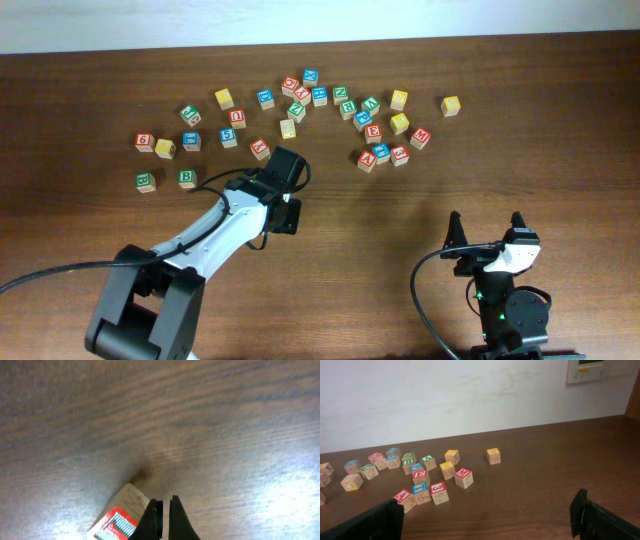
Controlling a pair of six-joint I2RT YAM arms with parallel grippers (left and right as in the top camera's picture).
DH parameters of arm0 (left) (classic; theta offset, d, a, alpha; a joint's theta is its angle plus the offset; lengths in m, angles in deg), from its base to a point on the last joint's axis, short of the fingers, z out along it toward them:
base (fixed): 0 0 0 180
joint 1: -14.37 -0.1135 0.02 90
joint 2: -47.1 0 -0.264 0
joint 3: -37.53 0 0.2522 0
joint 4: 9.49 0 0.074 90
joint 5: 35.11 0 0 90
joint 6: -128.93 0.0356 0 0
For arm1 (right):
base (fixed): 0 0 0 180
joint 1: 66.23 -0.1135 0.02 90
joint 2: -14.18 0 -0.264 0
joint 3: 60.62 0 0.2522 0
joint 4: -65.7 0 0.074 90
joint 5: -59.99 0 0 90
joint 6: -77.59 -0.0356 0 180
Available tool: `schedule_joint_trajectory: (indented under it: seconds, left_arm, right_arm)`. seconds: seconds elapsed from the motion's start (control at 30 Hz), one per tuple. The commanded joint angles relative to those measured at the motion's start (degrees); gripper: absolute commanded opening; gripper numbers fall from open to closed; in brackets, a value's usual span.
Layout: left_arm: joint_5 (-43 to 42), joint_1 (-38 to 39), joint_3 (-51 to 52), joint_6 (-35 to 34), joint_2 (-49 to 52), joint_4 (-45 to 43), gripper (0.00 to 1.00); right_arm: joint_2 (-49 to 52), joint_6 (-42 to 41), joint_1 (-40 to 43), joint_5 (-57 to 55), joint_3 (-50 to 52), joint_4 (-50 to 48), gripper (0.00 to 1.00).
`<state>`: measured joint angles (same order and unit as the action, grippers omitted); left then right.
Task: Spell out ICRA
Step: 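Lower the 'I' block onto the table with the left gripper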
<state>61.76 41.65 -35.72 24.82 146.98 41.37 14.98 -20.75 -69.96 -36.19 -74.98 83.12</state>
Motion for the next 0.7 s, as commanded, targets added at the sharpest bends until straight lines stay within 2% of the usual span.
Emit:
schedule_joint_trajectory:
  seconds: [0.0, 0.3, 0.67]
  left_arm:
    - [-0.5, -0.1, 0.6, -0.2, 0.5, 1.5, 0.00]
    - [-0.9, -0.1, 0.6, -0.2, 0.5, 5.2, 0.01]
    - [-0.9, -0.1, 0.6, -0.4, 0.5, 4.1, 0.02]
  right_arm:
    - [-0.4, 0.4, 0.5, -0.5, 0.3, 0.5, 0.98]
    - [-0.4, 0.4, 0.5, -0.5, 0.3, 0.4, 0.98]
    - [-0.4, 0.4, 0.5, -0.5, 0.3, 0.4, 0.98]
